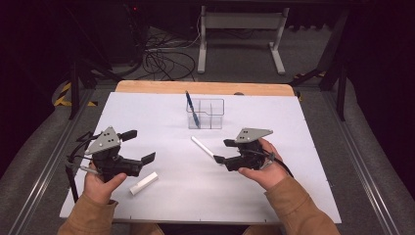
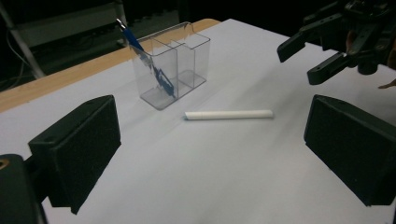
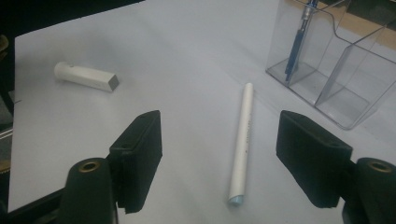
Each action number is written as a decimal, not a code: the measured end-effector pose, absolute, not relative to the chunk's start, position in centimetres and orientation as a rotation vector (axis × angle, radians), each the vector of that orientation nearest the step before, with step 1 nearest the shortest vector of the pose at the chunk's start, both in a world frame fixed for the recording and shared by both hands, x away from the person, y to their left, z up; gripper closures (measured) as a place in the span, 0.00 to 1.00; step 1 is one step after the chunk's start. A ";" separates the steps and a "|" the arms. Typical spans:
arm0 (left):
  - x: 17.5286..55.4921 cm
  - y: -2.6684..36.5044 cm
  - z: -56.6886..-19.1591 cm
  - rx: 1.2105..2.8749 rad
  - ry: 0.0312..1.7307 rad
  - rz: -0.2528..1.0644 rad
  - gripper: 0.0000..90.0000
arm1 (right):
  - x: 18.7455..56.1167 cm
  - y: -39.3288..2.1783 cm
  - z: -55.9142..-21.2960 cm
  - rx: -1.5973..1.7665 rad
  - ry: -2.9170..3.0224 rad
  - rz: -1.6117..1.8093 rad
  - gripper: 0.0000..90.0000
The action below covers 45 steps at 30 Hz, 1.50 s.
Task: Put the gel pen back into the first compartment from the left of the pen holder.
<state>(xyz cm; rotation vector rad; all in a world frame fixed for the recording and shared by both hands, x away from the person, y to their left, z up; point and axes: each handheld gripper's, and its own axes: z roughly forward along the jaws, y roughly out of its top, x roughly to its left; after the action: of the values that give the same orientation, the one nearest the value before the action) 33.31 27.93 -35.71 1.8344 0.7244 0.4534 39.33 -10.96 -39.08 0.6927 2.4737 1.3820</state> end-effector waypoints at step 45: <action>32.8 28.6 -36.1 1.829 0.757 0.509 0.05 | 46.4 -4.8 -40.1 0.975 2.710 0.942 0.60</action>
<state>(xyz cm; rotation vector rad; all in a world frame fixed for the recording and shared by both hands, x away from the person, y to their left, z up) 32.76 28.63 -36.14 1.8290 0.7569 0.5086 46.41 -4.80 -40.14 0.9750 2.7097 0.9420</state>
